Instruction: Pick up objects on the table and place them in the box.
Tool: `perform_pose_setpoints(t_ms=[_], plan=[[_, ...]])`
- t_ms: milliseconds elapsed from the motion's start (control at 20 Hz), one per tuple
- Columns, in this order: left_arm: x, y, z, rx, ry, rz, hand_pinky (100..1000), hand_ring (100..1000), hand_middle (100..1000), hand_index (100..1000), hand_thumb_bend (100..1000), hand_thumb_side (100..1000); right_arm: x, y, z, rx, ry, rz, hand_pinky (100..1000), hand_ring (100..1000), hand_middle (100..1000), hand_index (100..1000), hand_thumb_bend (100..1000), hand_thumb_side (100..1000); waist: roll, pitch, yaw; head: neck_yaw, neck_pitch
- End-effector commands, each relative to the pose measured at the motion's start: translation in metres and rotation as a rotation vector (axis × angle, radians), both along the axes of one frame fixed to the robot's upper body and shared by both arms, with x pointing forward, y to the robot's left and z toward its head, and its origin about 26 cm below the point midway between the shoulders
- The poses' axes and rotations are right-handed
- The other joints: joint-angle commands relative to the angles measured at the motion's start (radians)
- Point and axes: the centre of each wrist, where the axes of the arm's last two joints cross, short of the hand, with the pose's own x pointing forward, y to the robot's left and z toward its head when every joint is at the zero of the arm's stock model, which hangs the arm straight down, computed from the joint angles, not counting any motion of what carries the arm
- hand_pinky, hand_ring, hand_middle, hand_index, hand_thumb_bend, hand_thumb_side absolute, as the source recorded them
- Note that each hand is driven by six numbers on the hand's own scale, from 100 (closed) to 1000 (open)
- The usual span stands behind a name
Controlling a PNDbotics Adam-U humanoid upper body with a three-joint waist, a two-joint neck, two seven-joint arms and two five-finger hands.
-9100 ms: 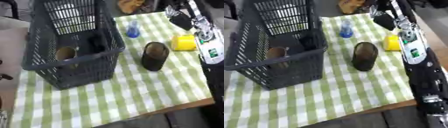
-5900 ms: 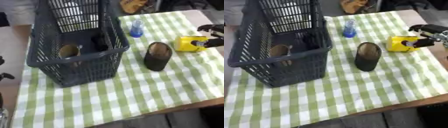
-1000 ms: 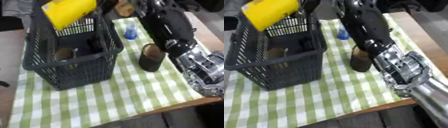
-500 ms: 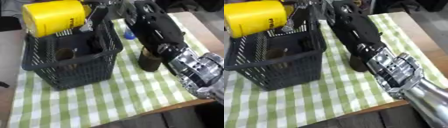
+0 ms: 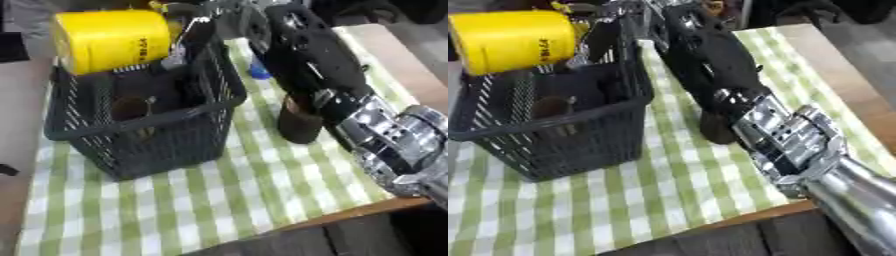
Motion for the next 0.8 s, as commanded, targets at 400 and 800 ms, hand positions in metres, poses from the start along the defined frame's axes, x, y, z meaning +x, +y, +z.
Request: perform_pose_setpoints(t_ms=[400,800], plan=[[0.001,0.002,0.006,0.013,-0.02,-0.006,367,807,732,756,403,905,0.007,-0.012,0.021,-0.103,-0.072,0.037,1000,1000,1000,1000,376,1000,-0.016,-0.031,0.0,-0.007,-0.003],[0.001,0.002,0.006,0.011,-0.022,-0.003,367,807,733,755,401,906,0.011,-0.049,0.027,0.216,-0.113,0.023,779,745,782,674,100,200,-0.015,-0.03,-0.006,0.007,-0.003]])
